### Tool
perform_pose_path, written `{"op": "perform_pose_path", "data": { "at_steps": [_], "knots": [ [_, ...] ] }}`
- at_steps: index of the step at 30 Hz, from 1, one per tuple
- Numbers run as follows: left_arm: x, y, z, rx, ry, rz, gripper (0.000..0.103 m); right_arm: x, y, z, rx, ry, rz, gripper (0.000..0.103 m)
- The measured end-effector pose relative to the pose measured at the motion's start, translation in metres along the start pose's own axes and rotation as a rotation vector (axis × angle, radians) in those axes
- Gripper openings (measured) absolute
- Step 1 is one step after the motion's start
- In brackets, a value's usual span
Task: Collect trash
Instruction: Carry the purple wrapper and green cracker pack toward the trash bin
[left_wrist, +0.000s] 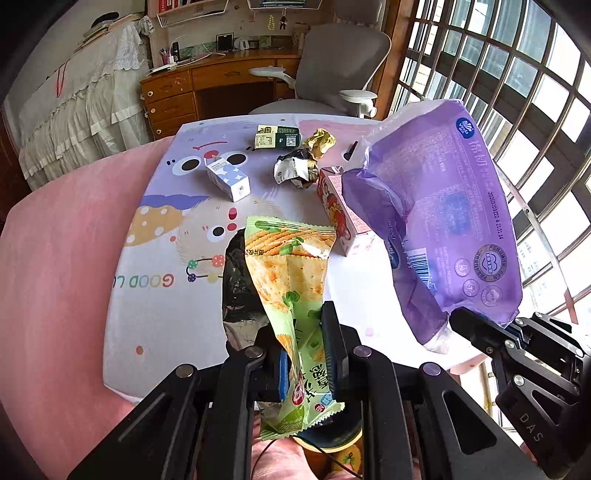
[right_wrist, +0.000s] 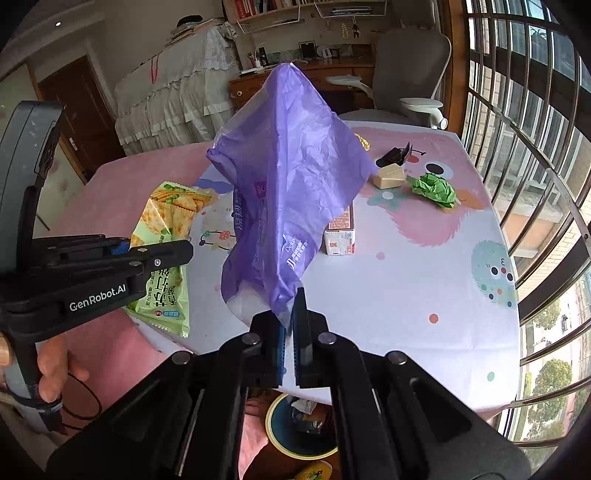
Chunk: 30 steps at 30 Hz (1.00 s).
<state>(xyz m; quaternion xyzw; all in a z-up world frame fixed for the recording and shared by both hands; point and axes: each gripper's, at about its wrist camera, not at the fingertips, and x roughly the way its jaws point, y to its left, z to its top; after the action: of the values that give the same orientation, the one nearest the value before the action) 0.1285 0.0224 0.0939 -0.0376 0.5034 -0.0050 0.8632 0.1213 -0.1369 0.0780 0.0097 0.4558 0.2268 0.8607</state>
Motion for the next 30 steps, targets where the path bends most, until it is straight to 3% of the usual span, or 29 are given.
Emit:
{"op": "perform_pose_path", "data": {
  "at_steps": [4, 8, 15, 24, 30],
  "knots": [
    [-0.023, -0.033, -0.054, -0.011, 0.015, 0.013, 0.015, -0.035, -0.014, -0.046, 0.006, 0.043, 0.037, 0.001],
    [-0.034, -0.058, -0.101, 0.007, 0.079, 0.036, 0.015, -0.054, -0.025, -0.091, 0.014, 0.09, 0.063, 0.001],
    [-0.031, -0.075, -0.156, 0.027, 0.173, 0.076, 0.015, -0.06, -0.033, -0.162, 0.026, 0.188, 0.111, 0.001],
    [0.004, -0.082, -0.215, 0.136, 0.278, 0.094, 0.015, -0.016, -0.029, -0.252, 0.146, 0.373, 0.132, 0.001],
    [0.062, -0.076, -0.259, 0.151, 0.343, 0.014, 0.015, 0.043, -0.039, -0.31, 0.282, 0.525, 0.09, 0.001]
  ]
}}
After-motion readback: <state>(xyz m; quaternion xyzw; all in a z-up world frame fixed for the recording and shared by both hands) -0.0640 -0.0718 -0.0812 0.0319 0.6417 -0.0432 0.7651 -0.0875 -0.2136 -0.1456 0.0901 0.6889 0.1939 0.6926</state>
